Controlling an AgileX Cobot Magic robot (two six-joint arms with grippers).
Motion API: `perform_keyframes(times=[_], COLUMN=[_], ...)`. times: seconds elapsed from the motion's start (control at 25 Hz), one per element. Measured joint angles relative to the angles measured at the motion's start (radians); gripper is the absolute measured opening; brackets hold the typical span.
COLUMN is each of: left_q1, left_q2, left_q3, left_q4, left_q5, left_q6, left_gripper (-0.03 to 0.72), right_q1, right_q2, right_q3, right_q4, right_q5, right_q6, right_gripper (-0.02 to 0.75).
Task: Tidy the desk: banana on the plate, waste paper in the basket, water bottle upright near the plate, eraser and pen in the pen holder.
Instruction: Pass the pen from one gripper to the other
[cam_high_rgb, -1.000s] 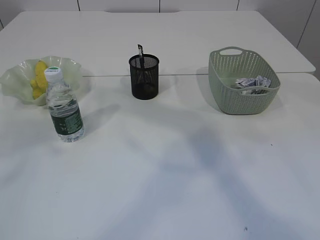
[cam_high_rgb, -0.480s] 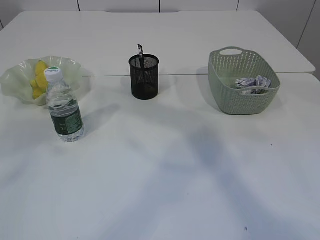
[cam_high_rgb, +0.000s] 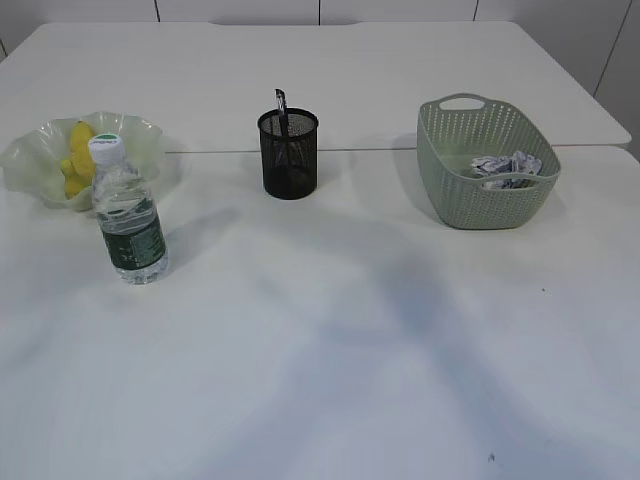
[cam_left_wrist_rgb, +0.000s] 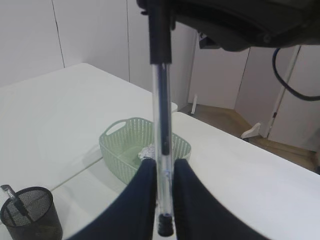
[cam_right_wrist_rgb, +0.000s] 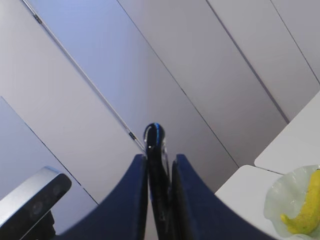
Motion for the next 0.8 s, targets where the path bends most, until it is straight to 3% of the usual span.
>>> perform_keyframes(times=[0.36, 0.64, 0.8], left_q1=[0.000, 0.000, 0.000], left_q2=[0.020, 0.024, 0.026], left_q3=[0.000, 0.000, 0.000], left_q4=[-0.002, -0.015, -0.025], left_q5=[-0.027, -0.031, -0.033], left_q6=[0.004, 0.004, 0.004], left_gripper=[0.166, 0.186, 0.236], right_q1=[0.002, 0.002, 0.002], right_q2=[0.000, 0.000, 0.000], right_q3=[0.000, 0.000, 0.000], right_q4=[0.004, 0.004, 0.001], right_q5=[0.029, 0.031, 0.013], right_q6=[0.007, 0.006, -0.001], right_gripper=[0.088, 0.088, 0.088])
